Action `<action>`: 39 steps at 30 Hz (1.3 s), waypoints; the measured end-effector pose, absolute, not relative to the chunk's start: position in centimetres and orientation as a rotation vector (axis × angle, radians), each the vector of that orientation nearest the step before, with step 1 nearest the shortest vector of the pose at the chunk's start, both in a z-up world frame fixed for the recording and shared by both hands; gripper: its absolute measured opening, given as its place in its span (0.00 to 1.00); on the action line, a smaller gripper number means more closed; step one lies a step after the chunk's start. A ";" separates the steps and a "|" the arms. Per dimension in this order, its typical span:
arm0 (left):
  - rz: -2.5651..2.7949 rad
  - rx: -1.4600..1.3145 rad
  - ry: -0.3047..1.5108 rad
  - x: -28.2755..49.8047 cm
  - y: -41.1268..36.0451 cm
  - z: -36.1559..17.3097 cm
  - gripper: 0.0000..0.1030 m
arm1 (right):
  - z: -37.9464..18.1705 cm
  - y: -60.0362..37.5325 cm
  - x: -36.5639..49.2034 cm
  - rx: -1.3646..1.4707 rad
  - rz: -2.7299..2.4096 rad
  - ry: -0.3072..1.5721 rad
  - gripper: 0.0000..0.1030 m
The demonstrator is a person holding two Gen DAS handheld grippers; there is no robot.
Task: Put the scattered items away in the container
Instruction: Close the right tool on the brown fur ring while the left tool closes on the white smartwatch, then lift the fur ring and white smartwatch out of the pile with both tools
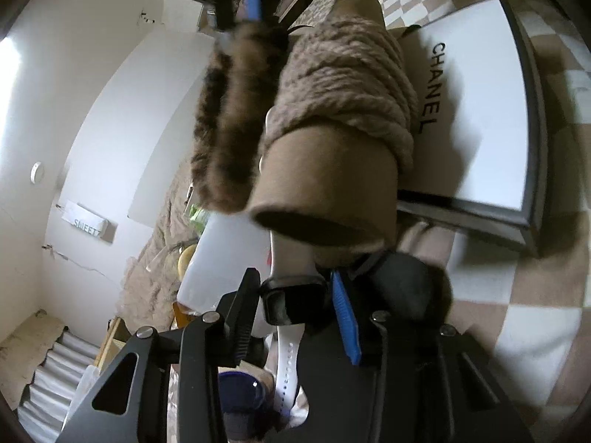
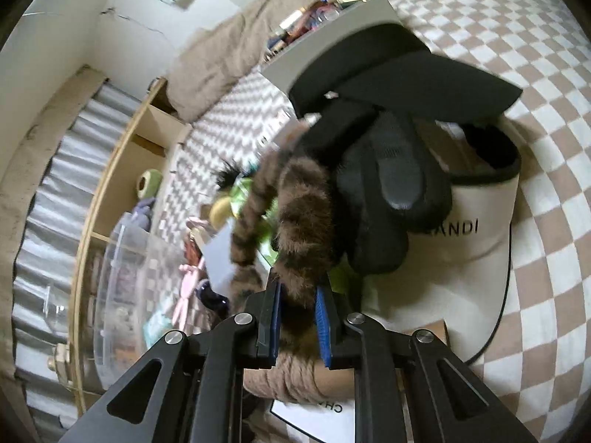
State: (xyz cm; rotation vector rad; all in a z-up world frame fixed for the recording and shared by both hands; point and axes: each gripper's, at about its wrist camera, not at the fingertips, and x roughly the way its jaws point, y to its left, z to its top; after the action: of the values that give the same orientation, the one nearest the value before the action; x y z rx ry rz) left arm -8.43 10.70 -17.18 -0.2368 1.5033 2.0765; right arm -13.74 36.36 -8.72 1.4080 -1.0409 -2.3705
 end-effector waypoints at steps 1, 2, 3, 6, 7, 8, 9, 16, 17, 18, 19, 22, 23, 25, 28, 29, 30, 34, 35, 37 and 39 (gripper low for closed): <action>2.082 -0.240 1.498 -8.4 10.4 -16.9 0.38 | -9.0 36.3 -13.8 1.428 -2.369 -1.036 0.18; 2.087 -0.246 1.491 -8.4 10.0 -16.7 0.36 | -9.2 36.2 -13.9 1.443 -2.372 -1.030 0.18; 2.091 -0.257 1.479 -8.4 9.6 -16.4 0.36 | -9.5 36.0 -14.0 1.461 -2.371 -1.023 0.18; 2.116 -0.302 1.434 -8.6 8.7 -15.5 0.36 | -10.1 36.0 -14.2 1.486 -2.353 -1.038 0.18; 2.125 -0.319 1.416 -8.6 8.5 -15.1 0.36 | -10.3 36.1 -14.3 1.488 -2.347 -1.047 0.18; 2.132 -0.331 1.399 -8.7 8.3 -14.8 0.36 | -10.4 36.2 -14.4 1.486 -2.344 -1.052 0.18; 2.139 -0.343 1.380 -8.7 8.1 -14.4 0.36 | -10.5 36.2 -14.4 1.479 -2.344 -1.053 0.18; 2.180 -0.362 1.250 -8.2 7.5 -11.5 0.36 | -8.3 35.7 -14.1 1.375 -2.443 -0.955 0.17; 2.183 -0.361 1.236 -8.3 7.3 -11.1 0.36 | -8.0 35.8 -14.0 1.360 -2.453 -0.951 0.17; 2.186 -0.361 1.223 -8.1 7.3 -10.8 0.36 | -7.8 35.9 -13.9 1.347 -2.458 -0.954 0.17; 2.188 -0.359 1.210 -7.8 7.2 -10.4 0.36 | -7.5 36.0 -13.8 1.333 -2.460 -0.961 0.17; 2.193 -0.352 1.185 -7.5 7.4 -9.8 0.36 | -6.7 36.2 -13.4 1.296 -2.471 -0.971 0.17; 2.194 -0.352 1.178 -8.1 7.1 -9.4 0.36 | -6.4 36.3 -13.3 1.283 -2.479 -0.968 0.17; 2.199 -0.353 1.170 -7.8 7.0 -9.1 0.36 | -5.7 36.3 -13.0 1.256 -2.491 -0.960 0.17; 2.211 -0.369 1.142 -7.3 6.5 -8.9 0.36 | -4.8 36.1 -12.8 1.218 -2.490 -0.954 0.17; 2.217 -0.380 1.127 -7.3 6.4 -8.7 0.36 | -4.5 36.0 -12.8 1.208 -2.491 -0.944 0.17; 2.223 -0.388 1.114 -7.4 6.2 -8.5 0.36 | -4.2 35.9 -12.7 1.197 -2.495 -0.930 0.17; 2.258 -0.424 1.042 -7.7 5.7 -7.5 0.36 | -3.6 35.9 -12.2 1.162 -2.496 -0.923 0.17; 2.267 -0.430 1.025 -7.8 5.6 -7.3 0.36 | -3.4 36.0 -12.2 1.156 -2.496 -0.926 0.17; 2.287 -0.442 0.980 -7.9 5.3 -6.5 0.36 | -3.1 36.2 -12.0 1.138 -2.497 -0.930 0.17; 2.303 -0.453 0.936 -7.9 5.1 -5.7 0.36 | -2.9 36.3 -11.9 1.122 -2.495 -0.929 0.17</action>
State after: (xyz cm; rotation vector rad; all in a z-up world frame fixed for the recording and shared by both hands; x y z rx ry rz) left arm -7.94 5.10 -5.69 -0.4535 0.9357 2.3035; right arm -11.85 36.31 -2.89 1.1220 -0.9289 -2.4948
